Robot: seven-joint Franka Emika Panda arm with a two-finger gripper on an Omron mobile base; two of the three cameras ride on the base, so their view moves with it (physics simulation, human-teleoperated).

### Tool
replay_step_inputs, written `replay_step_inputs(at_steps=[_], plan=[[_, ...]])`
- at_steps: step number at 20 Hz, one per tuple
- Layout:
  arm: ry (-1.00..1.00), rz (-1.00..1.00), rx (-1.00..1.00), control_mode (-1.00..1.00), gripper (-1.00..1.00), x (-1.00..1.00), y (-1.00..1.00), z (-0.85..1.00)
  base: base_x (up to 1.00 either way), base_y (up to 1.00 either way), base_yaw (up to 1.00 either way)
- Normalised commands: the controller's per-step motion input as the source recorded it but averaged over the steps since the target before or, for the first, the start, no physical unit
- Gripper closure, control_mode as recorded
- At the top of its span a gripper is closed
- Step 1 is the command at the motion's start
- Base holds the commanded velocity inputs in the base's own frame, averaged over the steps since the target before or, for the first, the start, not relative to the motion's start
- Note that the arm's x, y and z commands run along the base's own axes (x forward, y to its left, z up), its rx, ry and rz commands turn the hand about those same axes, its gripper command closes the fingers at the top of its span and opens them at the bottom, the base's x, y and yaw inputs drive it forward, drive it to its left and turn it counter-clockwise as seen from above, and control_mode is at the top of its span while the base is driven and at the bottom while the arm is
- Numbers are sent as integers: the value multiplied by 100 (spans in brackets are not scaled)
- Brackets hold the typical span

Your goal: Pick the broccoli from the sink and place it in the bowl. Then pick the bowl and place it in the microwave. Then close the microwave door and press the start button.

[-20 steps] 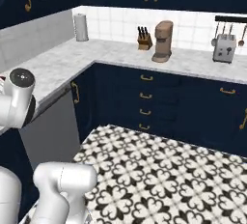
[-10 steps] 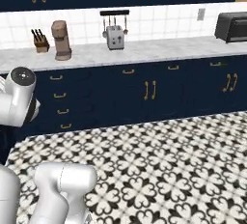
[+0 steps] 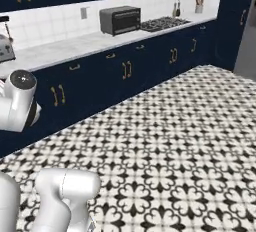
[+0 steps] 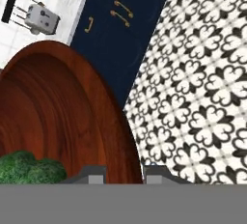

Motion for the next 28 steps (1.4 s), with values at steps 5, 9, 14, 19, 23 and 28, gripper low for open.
replay_step_inputs(at_steps=[5,9,14,19,23,28], plan=[[0,0,0,100,100,0,0,0,52,-32,-82],[0,0,0,100,100,0,0,0,65,-49,-77],[0,0,0,100,100,0,0,0,83,-75,-66],[0,0,0,100,100,0,0,0,100,-82,-54],[0,0,0,100,100,0,0,0,100,-90,-45],[0,0,0,100,100,0,0,0,100,-64,-37]])
